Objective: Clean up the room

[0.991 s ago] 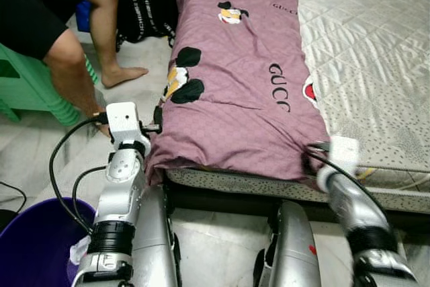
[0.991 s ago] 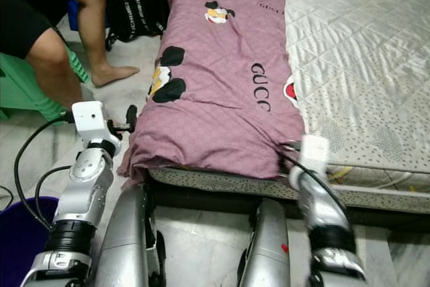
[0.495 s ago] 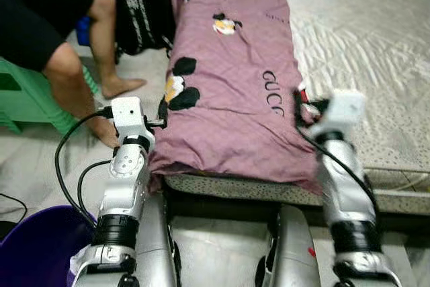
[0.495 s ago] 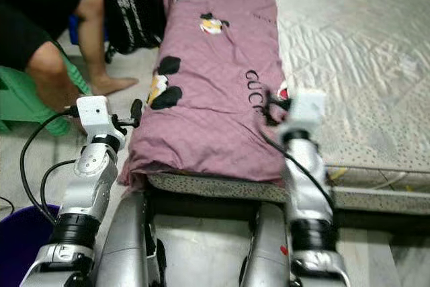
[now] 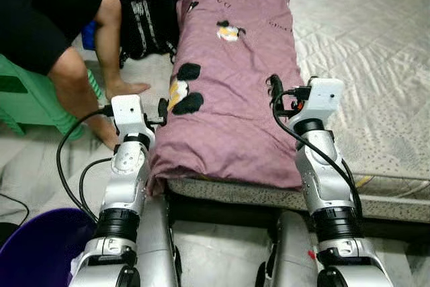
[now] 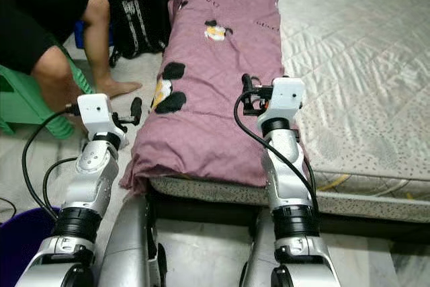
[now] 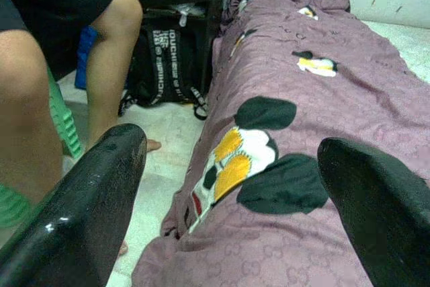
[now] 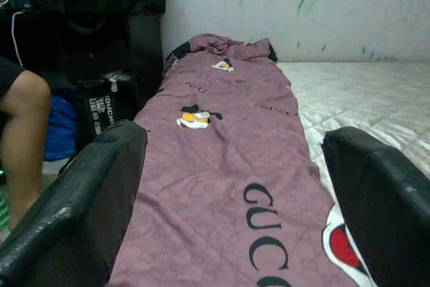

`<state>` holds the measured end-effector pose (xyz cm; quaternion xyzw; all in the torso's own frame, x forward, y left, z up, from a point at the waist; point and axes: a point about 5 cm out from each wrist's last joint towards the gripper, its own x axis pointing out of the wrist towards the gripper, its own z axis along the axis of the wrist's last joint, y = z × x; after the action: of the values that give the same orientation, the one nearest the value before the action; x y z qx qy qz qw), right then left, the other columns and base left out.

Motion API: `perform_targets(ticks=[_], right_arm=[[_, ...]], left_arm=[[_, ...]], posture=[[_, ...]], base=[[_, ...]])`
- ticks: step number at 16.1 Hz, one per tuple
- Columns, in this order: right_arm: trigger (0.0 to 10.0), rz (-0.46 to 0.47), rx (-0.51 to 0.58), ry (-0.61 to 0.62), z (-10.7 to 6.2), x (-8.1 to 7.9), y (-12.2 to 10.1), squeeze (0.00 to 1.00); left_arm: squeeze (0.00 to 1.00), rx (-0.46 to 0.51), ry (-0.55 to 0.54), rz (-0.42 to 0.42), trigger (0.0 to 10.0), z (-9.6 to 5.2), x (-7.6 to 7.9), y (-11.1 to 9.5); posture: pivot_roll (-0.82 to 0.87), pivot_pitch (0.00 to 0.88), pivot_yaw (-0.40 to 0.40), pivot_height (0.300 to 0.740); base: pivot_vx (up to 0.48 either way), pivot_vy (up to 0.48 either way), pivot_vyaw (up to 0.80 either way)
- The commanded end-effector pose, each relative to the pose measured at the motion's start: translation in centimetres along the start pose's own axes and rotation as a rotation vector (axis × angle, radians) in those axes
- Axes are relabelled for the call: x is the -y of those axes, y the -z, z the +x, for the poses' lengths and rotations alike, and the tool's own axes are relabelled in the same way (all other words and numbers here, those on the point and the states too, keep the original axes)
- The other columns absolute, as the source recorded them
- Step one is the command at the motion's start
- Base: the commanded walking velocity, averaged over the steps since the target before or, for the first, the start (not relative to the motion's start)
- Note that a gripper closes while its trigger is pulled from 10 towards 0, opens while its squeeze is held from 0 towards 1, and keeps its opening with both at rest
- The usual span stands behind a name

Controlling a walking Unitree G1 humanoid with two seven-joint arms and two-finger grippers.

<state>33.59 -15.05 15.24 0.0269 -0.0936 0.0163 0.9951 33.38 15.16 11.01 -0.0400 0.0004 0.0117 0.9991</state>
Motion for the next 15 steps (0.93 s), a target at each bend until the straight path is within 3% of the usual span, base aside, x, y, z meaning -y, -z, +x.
perform_targets(ticks=[1,10,15], right_arm=[[10.0,-0.005,0.028,-0.009,0.5,-0.23,-0.61,0.0],[10.0,-0.014,0.036,0.007,0.72,0.02,-0.28,0.0],[10.0,-0.027,0.034,0.012,0.71,0.07,-0.1,0.0]], left_arm=[[0.0,0.03,0.004,-0.005,10.0,0.44,0.14,-0.77],[0.0,0.035,0.014,-0.004,10.0,0.68,0.3,-0.77],[0.0,0.036,0.006,-0.005,10.0,0.82,0.22,-0.86]], posture=[[0.01,0.0,0.022,0.629],[0.01,0.0,0.026,0.739],[0.01,0.0,0.027,0.74]], base=[[0.0,0.0,0.0],[0.0,0.0,0.0],[0.0,0.0,0.0]])
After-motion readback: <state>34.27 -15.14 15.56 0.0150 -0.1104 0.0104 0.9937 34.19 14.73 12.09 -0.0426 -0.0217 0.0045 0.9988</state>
